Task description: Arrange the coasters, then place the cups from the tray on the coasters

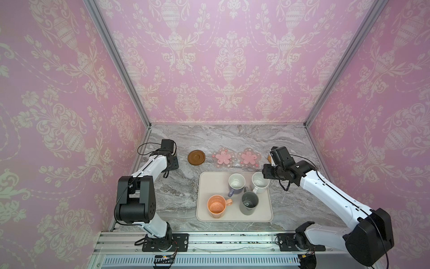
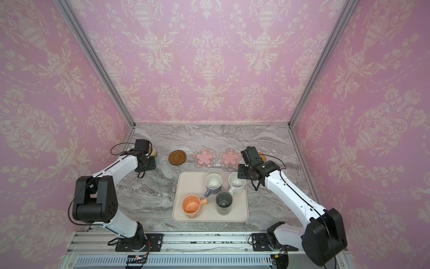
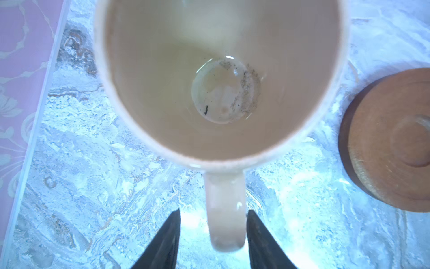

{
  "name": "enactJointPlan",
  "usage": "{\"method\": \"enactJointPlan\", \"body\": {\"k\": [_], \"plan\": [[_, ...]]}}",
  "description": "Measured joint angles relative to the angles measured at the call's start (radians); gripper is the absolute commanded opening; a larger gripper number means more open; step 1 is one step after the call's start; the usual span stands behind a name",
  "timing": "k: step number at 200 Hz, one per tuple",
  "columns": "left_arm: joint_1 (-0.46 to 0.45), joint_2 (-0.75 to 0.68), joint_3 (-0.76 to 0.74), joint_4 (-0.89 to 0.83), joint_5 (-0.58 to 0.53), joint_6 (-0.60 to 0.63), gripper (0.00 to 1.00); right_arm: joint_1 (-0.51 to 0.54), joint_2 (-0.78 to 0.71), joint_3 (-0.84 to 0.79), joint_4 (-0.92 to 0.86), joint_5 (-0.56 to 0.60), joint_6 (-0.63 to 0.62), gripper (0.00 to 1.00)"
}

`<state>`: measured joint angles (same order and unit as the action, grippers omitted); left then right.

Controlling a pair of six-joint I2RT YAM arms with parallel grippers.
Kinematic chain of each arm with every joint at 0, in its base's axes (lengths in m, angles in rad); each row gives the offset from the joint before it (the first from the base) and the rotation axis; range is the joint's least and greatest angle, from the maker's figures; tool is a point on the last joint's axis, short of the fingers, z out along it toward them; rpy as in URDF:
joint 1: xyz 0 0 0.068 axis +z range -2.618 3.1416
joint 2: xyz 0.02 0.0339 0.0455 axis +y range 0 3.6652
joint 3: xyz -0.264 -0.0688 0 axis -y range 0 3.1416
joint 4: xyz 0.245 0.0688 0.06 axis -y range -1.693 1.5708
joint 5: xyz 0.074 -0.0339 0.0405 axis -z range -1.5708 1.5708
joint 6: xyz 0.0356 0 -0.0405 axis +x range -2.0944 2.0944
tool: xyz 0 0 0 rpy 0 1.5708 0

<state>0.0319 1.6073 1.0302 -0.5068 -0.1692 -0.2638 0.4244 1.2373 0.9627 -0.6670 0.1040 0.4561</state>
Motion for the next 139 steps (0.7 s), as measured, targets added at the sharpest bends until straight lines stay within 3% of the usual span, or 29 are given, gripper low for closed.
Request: {"method": "enactJointPlan", "body": {"k": [139], "plan": [[0.000, 0.001, 0.017, -0.106, -0.104, 0.015, 0.47, 0.002, -0.026, -0.027, 0.005, -0.001, 0.011, 0.59]]}}
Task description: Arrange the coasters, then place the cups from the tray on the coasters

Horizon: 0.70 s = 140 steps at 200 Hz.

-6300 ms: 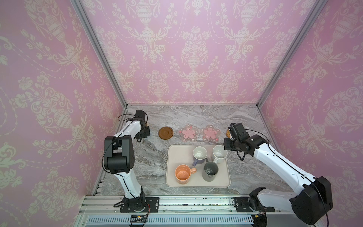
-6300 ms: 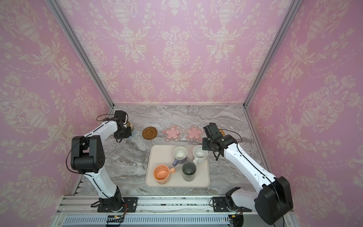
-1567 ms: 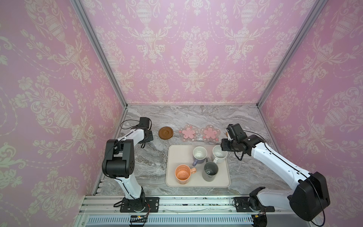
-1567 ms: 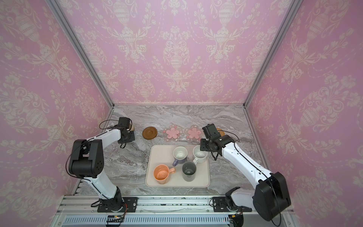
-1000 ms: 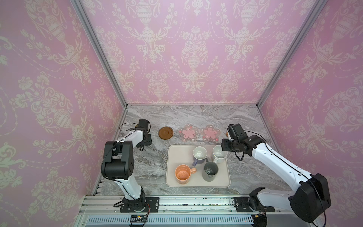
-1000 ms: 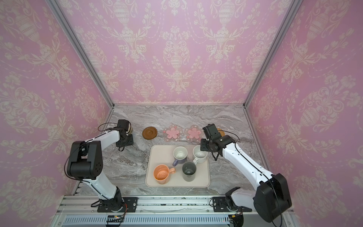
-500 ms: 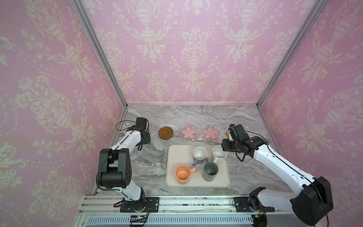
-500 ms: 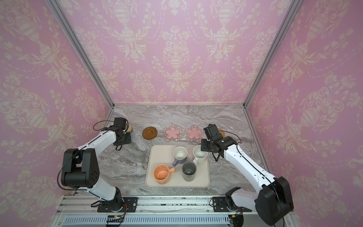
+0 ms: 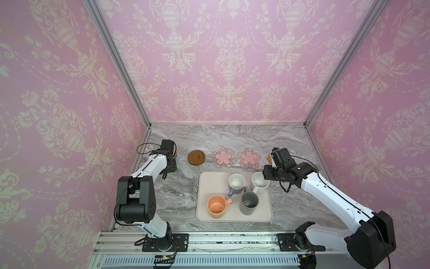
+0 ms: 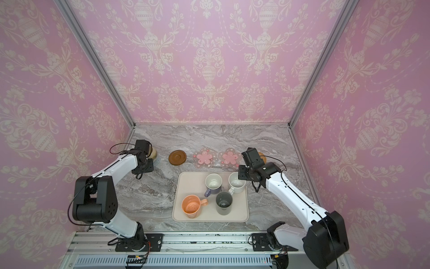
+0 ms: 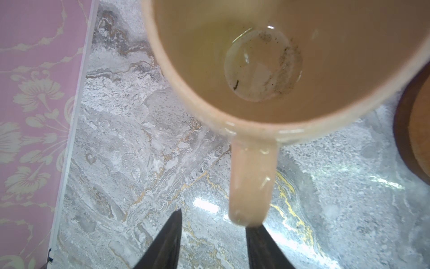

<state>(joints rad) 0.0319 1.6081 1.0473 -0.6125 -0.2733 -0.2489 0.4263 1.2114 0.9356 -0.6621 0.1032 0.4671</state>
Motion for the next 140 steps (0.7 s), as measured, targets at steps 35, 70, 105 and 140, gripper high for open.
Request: {"method": "enactJointPlan", "body": {"k": [35, 70, 105, 140], "plan": [[0.001, 0.000, 0.008, -0.016, -0.030, 0.000, 0.47, 0.002, -0.024, -0.013, -0.001, 0.001, 0.000, 0.59], [0.010, 0.000, 0.020, -0.026, -0.055, 0.000, 0.47, 0.002, -0.048, -0.017, -0.001, 0.001, 0.001, 0.59], [0.012, -0.017, 0.021, -0.023, -0.001, 0.000, 0.47, 0.002, -0.050, -0.017, -0.001, 0.001, 0.004, 0.59], [-0.001, -0.107, 0.002, 0.003, 0.100, 0.001, 0.48, 0.002, -0.050, -0.017, -0.001, 0.000, 0.005, 0.59]]}}
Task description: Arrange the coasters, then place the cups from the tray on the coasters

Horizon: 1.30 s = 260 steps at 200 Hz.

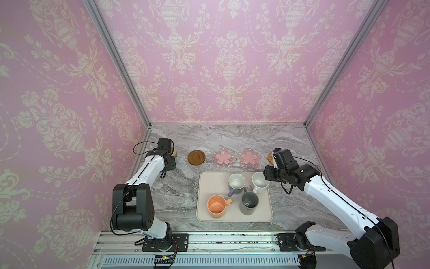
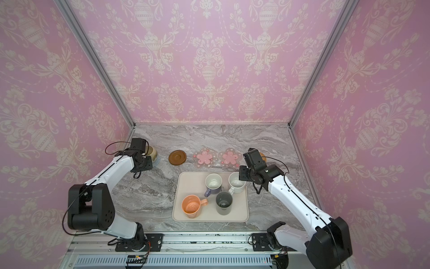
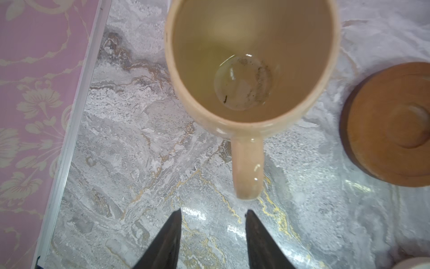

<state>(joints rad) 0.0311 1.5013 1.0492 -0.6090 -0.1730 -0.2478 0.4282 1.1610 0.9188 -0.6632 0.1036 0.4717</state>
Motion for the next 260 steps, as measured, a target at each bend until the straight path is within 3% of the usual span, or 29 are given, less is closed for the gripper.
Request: {"method": "enactJointPlan", "body": {"k": [76, 140, 195, 260], "plan": [[-0.027, 0.068, 0.000, 0.017, 0.027, 0.003, 0.47, 0.000, 0.000, 0.000, 0.000, 0.000, 0.000, 0.59], [-0.026, 0.124, 0.039, -0.013, -0.097, -0.012, 0.47, 0.000, 0.002, 0.000, 0.000, 0.000, 0.000, 0.59], [0.022, 0.124, 0.043, -0.029, -0.126, -0.013, 0.47, 0.000, 0.018, 0.000, 0.000, 0.000, 0.000, 0.59], [0.035, 0.089, 0.043, -0.046, -0.066, -0.013, 0.47, 0.000, 0.018, 0.000, 0.000, 0.001, 0.000, 0.59]]}}
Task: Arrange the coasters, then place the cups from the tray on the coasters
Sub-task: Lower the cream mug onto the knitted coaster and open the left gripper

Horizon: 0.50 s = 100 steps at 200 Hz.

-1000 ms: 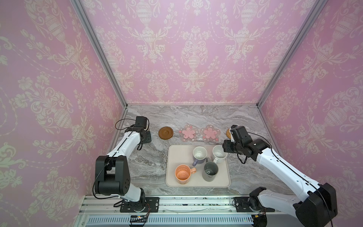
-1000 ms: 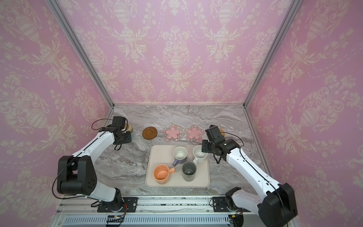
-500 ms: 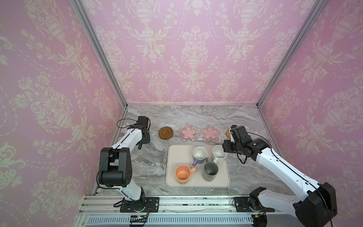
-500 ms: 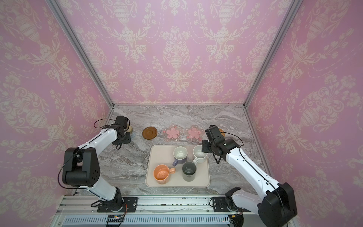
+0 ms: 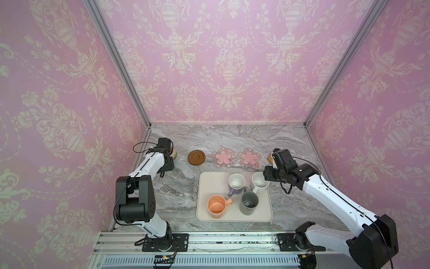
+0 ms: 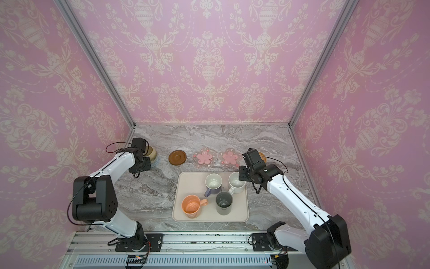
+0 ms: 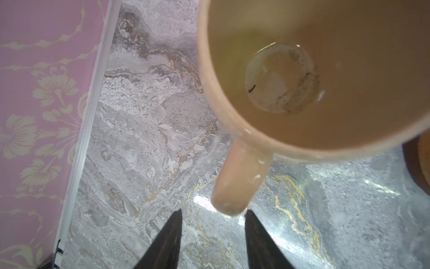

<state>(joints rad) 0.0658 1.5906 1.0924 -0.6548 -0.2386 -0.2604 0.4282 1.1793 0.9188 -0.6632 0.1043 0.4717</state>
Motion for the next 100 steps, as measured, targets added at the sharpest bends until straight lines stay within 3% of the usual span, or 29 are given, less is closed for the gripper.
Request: {"method": "enactJointPlan", "body": {"k": [61, 100], "plan": [[-0.070, -0.266, 0.006, -0.070, 0.100, 0.004, 0.48, 0.000, 0.000, 0.000, -0.006, 0.016, 0.000, 0.59], [-0.090, -0.312, 0.026, -0.127, 0.141, 0.004, 0.46, 0.000, -0.003, 0.000, -0.009, 0.016, 0.000, 0.59]]}}
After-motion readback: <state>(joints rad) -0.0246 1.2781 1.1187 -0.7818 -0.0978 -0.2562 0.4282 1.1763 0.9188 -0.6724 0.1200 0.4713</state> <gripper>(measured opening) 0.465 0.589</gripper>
